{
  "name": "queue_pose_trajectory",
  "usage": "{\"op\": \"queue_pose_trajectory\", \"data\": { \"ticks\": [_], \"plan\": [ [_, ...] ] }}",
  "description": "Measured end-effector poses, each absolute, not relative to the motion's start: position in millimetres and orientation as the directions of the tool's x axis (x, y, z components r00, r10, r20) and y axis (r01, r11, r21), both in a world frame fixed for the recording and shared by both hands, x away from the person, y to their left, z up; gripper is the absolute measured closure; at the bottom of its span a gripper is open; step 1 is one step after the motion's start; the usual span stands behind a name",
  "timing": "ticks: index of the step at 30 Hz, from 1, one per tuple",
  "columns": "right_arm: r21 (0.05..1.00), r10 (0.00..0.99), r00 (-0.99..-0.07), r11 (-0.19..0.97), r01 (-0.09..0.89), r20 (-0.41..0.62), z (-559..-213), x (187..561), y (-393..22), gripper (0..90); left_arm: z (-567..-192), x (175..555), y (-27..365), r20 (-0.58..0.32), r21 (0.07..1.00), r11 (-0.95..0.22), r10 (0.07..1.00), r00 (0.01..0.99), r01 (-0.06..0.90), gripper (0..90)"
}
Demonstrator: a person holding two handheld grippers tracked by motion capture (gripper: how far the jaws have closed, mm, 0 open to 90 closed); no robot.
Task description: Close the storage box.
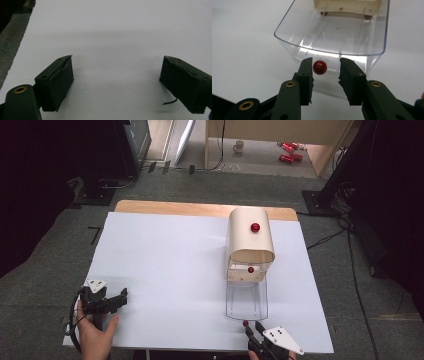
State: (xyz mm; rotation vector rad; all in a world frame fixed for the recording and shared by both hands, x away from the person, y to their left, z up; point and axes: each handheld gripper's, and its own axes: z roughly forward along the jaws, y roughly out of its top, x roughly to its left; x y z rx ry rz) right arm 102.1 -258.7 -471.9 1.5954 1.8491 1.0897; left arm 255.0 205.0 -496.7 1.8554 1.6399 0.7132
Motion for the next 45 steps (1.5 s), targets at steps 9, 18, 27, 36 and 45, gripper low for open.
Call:
{"op": "queue_pose_trajectory", "data": {
  "ticks": [9, 18, 27, 36, 45],
  "plan": [
    [0.765, 0.961, -0.225, 0.024, 0.644, 0.159, -481, 112, -256, 64.5, -497, 255, 205, 0.027, 0.71, -0.098, 0.993, 0.112, 0.697, 11.8],
    [0.733, 0.956, -0.232, 0.029, 0.68, 0.178, -491, 120, -252, 73.6, -497, 255, 205, 0.027, 0.71, -0.098, 0.993, 0.111, 0.697, 11.8],
    [0.734, 0.954, -0.241, 0.034, 0.678, 0.178, -490, 123, -253, 76.1, -497, 255, 205, 0.027, 0.71, -0.098, 0.993, 0.111, 0.697, 11.8],
    [0.742, 0.953, -0.243, 0.031, 0.67, 0.179, -485, 124, -256, 76.4, -497, 255, 205, 0.027, 0.71, -0.098, 0.993, 0.111, 0.697, 11.8],
    [0.753, 0.955, -0.242, 0.031, 0.657, 0.172, -477, 131, -259, 76.9, -497, 255, 205, 0.027, 0.71, -0.098, 0.993, 0.112, 0.697, 11.8]
  ]
}}
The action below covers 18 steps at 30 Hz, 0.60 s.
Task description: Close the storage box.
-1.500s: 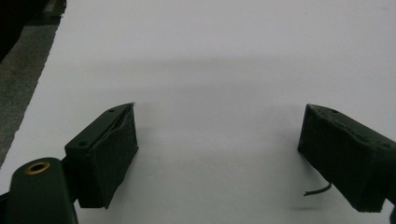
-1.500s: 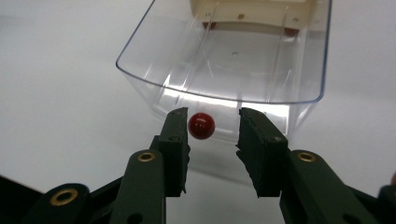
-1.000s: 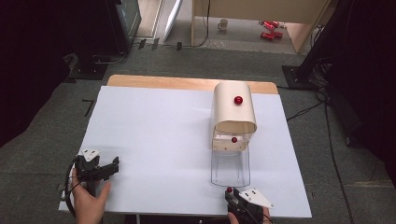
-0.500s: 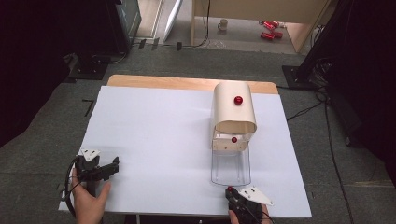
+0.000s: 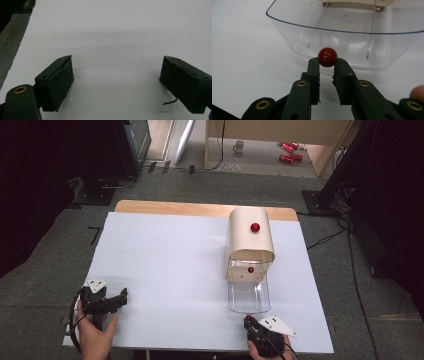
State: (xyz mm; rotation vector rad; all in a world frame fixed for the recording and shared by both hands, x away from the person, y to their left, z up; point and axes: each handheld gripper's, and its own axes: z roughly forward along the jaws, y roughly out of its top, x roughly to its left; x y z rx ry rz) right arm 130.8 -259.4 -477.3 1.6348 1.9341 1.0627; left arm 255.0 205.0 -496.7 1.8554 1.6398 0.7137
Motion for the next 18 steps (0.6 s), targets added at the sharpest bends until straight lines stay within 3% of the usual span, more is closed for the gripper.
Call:
{"op": "queue_pose_trajectory", "data": {
  "ticks": [18],
  "plan": [
    [0.765, 0.955, -0.248, 0.039, 0.642, 0.16, -467, 160, -257, 77.7, -497, 255, 205, 0.027, 0.71, -0.098, 0.993, 0.112, 0.697, 11.8]
  ]
}}
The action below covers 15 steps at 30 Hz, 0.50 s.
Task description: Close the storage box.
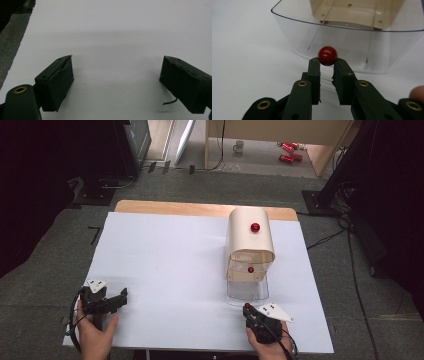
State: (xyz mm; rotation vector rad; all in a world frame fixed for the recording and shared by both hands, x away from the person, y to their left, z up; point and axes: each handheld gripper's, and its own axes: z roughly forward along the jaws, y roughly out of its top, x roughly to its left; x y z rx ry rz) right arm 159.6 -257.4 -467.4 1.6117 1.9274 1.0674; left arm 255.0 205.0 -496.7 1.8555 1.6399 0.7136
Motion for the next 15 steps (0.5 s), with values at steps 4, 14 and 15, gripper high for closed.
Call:
{"op": "queue_pose_trajectory", "data": {
  "ticks": [4, 14, 15],
  "plan": [
    [0.768, 0.956, -0.249, 0.044, 0.639, 0.152, -467, 168, -257, 77.7, -497, 255, 205, 0.027, 0.71, -0.098, 0.993, 0.112, 0.697, 11.8],
    [0.77, 0.959, -0.243, 0.042, 0.636, 0.148, -466, 186, -257, 77.9, -497, 255, 205, 0.027, 0.71, -0.098, 0.993, 0.111, 0.697, 11.8],
    [0.77, 0.959, -0.24, 0.041, 0.636, 0.147, -466, 187, -257, 77.9, -497, 255, 205, 0.027, 0.71, -0.097, 0.993, 0.111, 0.697, 11.8]
  ]
}}
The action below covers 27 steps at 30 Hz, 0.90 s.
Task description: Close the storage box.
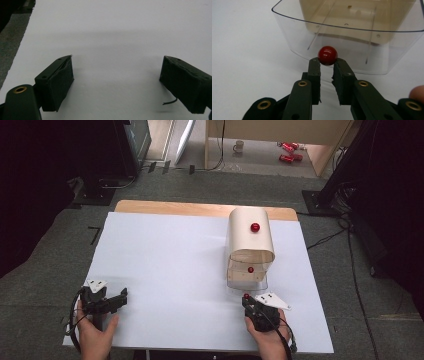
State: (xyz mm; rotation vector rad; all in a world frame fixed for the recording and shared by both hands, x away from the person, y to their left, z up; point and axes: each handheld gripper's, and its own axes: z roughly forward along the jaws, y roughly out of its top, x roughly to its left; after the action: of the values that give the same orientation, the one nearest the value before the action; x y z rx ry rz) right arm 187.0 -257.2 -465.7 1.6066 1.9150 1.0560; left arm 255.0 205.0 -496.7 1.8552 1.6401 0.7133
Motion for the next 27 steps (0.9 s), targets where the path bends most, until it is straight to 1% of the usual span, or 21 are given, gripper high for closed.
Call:
{"op": "queue_pose_trajectory", "data": {
  "ticks": [17, 27],
  "plan": [
    [0.777, 0.966, -0.221, 0.033, 0.628, 0.138, -463, 214, -259, 78.1, -497, 255, 205, 0.027, 0.71, -0.098, 0.993, 0.111, 0.697, 11.8],
    [0.78, 0.968, -0.212, 0.025, 0.625, 0.139, -463, 222, -259, 78.2, -497, 255, 205, 0.027, 0.71, -0.098, 0.993, 0.111, 0.697, 11.8]
  ]
}}
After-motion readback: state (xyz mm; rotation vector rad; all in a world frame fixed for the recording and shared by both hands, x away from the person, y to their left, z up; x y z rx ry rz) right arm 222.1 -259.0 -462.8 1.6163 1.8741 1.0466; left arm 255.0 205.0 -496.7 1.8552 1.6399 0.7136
